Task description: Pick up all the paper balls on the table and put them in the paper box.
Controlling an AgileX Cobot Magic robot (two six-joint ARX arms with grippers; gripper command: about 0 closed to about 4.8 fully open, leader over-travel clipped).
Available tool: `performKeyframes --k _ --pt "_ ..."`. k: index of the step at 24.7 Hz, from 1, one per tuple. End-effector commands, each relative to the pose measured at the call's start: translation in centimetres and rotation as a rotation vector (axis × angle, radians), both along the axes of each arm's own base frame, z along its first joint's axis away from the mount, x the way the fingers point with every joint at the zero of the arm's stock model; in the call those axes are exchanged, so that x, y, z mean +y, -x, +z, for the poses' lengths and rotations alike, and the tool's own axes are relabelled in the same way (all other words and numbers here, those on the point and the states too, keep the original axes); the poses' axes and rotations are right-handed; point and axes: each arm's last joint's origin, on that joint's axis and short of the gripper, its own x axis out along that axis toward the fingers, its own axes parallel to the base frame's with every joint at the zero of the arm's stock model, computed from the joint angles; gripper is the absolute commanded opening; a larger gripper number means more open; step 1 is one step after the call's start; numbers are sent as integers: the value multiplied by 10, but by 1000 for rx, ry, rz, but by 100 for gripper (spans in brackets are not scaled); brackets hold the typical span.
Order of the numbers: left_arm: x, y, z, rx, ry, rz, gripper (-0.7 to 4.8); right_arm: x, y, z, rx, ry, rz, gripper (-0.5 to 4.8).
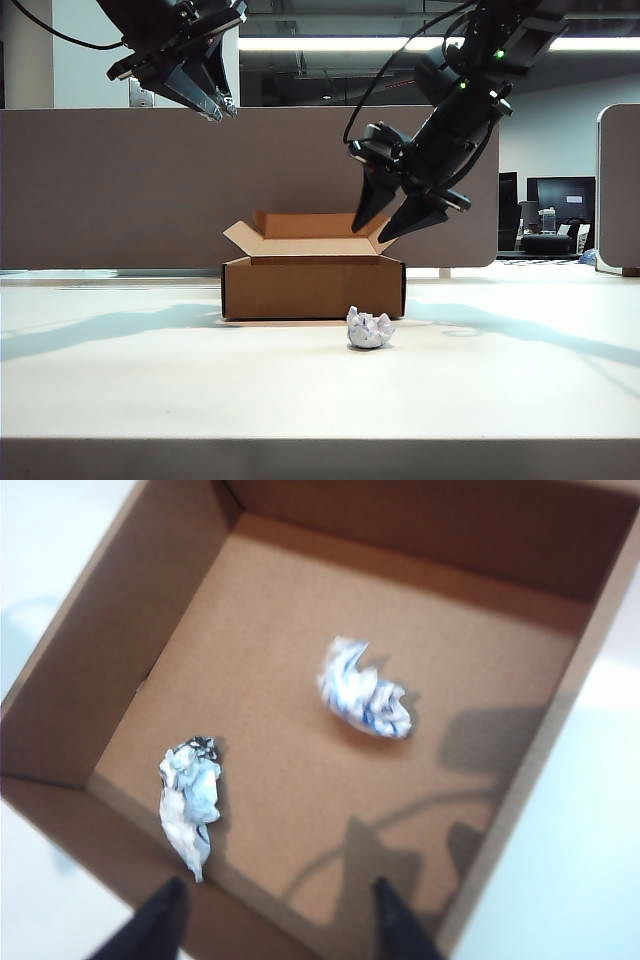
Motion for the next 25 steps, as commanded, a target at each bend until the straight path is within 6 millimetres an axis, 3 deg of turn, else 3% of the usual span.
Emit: performKeyframes --k 1,6,7,9,16,20,25 --pt "2 8 4 49 4 12 96 -3 12 22 -58 71 106 340" --pt "9 29 12 121 -21 11 83 -1 46 41 61 146 172 333" --pt "12 39 17 140 -32 -1 79 0 58 45 119 173 185 297" --pt "19 57 25 170 -56 -12 78 10 73 45 187 212 240 277" --pt "37 109 40 146 -64 6 21 36 99 42 275 304 313 276" --pt "50 143 46 88 -69 36 21 40 115 51 299 352 334 277" --pt "68 194 57 -30 -39 56 21 42 114 54 272 323 311 279"
